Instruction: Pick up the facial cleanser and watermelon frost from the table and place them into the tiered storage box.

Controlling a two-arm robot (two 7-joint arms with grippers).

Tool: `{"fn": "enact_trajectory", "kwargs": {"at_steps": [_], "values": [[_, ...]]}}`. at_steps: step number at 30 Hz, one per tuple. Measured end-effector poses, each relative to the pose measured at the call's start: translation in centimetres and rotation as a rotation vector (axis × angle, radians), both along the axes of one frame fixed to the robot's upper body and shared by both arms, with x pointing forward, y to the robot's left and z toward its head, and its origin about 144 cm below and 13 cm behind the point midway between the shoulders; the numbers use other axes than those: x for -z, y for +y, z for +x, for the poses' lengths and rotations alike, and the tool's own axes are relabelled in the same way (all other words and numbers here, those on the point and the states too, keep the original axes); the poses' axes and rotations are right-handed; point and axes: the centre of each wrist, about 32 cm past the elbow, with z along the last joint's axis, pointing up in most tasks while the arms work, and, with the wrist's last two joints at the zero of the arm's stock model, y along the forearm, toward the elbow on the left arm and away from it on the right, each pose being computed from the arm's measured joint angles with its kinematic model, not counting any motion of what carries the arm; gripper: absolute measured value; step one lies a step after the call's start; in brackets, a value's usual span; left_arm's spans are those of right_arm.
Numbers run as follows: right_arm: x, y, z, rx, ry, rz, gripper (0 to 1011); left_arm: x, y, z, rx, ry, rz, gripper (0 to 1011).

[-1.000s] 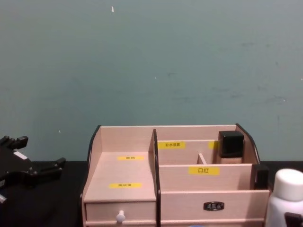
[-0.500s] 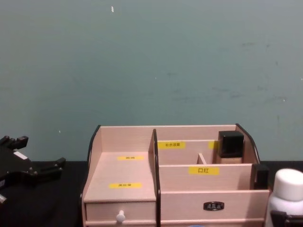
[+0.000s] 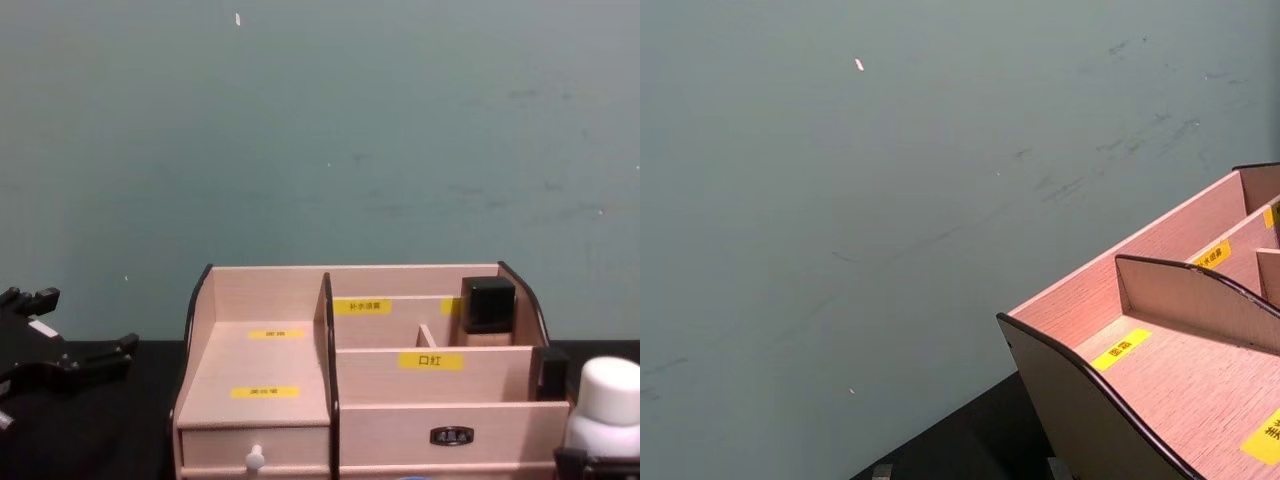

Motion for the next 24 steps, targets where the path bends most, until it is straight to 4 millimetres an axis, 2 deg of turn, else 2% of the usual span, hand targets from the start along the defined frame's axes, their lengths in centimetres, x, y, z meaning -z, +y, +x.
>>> {"fn": "enact_trajectory", "kwargs": {"at_steps": [15, 19, 24], "values": [[0.19, 0.08, 0.30, -0.006, 0.013, 0.013, 1002, 0.00, 0.00, 0.00, 0.000, 0.000, 0.000, 1001], [0.19, 0.09, 0.28, -0.006, 0.013, 0.014, 960, 0.00, 0.00, 0.00, 0.000, 0.000, 0.000, 1001], [0.18, 0.08, 0.27, -0.005, 0.012, 0.014, 826, 0.00, 0.00, 0.00, 0.000, 0.000, 0.000, 1001]]}}
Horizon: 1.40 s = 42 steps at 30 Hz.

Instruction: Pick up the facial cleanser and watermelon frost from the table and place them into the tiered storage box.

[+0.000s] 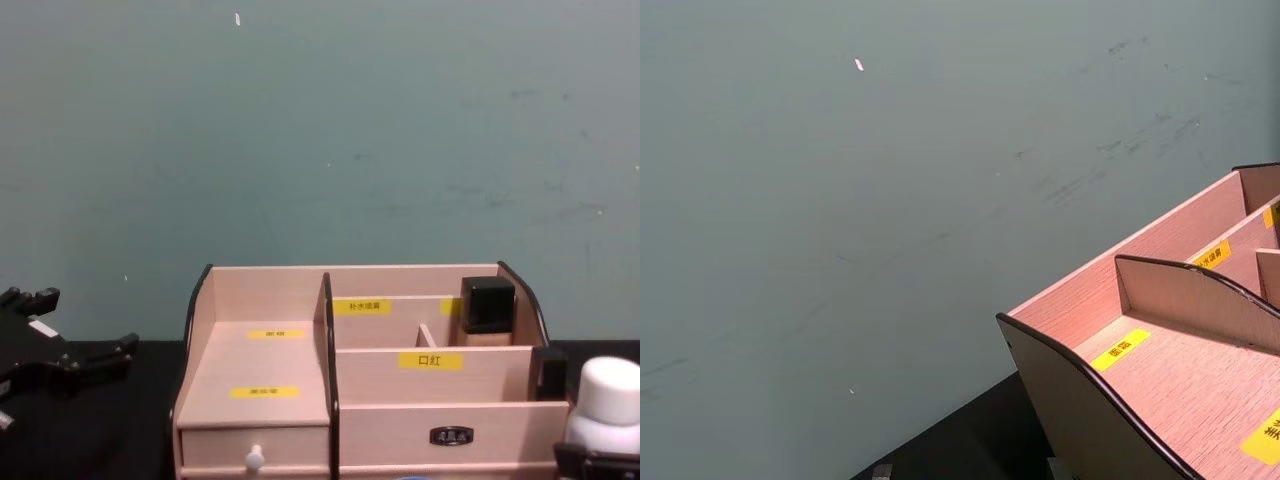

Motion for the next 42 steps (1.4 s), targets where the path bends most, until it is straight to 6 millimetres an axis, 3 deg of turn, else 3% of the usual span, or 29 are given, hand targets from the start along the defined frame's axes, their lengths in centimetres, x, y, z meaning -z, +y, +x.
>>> {"fn": "enact_trajectory", "kwargs": {"at_steps": [7, 25, 34, 42], "values": [[0.0, 0.0, 0.0, 0.000, -0.001, 0.000, 607, 0.0, 0.0, 0.0, 0.000, 0.000, 0.000, 1001], [-0.2, 0.1, 0.0, 0.006, -0.010, 0.009, 602, 0.0, 0.0, 0.0, 0.000, 0.000, 0.000, 1001], [-2.7, 1.2, -0.1, -0.007, -0.078, 0.022, 602, 0.0, 0.0, 0.0, 0.000, 0.000, 0.000, 1001], [-6.5, 3.0, 0.6, -0.044, -0.149, 0.041, 602, 0.0, 0.0, 0.0, 0.000, 0.000, 0.000, 1001]]}}
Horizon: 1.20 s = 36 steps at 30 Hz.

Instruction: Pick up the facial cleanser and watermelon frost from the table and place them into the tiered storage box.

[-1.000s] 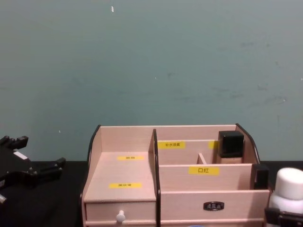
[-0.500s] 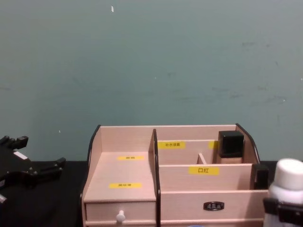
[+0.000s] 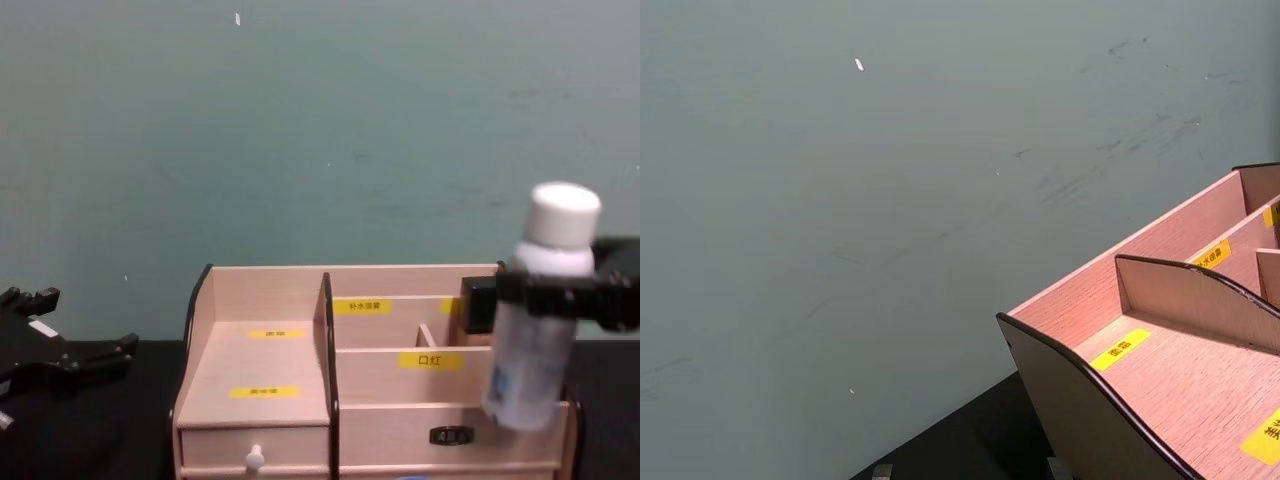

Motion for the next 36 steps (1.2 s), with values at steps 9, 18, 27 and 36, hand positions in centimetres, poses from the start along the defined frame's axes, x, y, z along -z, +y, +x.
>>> {"fn": "enact_trajectory", "kwargs": {"at_steps": [9, 18, 27, 36], "values": [[-2.6, 2.6, 1.7, -0.029, -0.025, 0.010, 602, 0.0, 0.0, 0.0, 0.000, 0.000, 0.000, 1001], [-3.2, 4.8, 4.4, -0.028, -0.029, -0.006, 603, 0.0, 0.0, 0.0, 0.000, 0.000, 0.000, 1001], [-2.6, 7.0, 7.5, -0.010, -0.016, -0.027, 602, 0.0, 0.0, 0.0, 0.000, 0.000, 0.000, 1001], [-2.1, 7.9, 9.3, 0.004, -0.026, -0.039, 602, 0.0, 0.0, 0.0, 0.000, 0.000, 0.000, 1001]]}}
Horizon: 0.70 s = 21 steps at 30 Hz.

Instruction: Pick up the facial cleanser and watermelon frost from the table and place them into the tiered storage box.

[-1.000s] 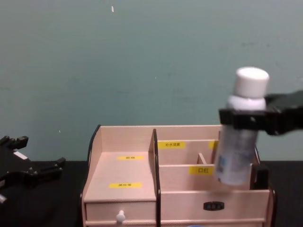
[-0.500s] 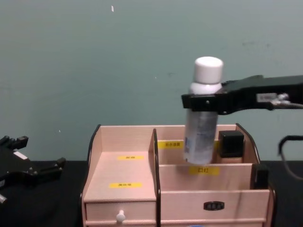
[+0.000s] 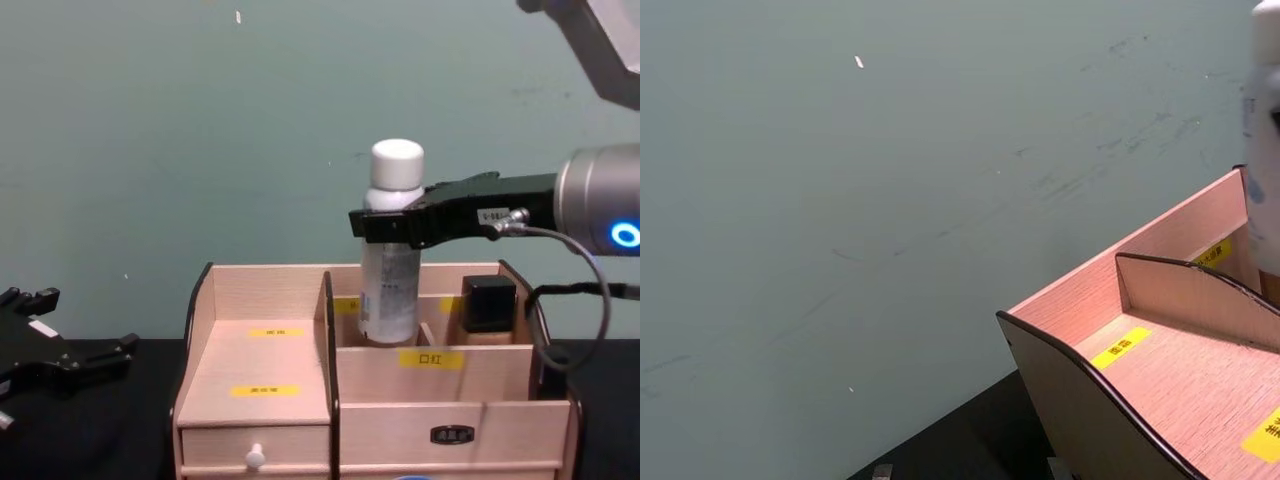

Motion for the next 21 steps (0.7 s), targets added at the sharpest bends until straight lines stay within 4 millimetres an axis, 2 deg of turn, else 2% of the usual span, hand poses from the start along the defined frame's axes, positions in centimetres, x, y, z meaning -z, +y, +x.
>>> {"fn": "enact_trajectory", "kwargs": {"at_steps": [21], "values": [[1.1, 0.1, 1.5, 0.021, 0.013, -0.006, 603, 0.0, 0.0, 0.0, 0.000, 0.000, 0.000, 1001]]}}
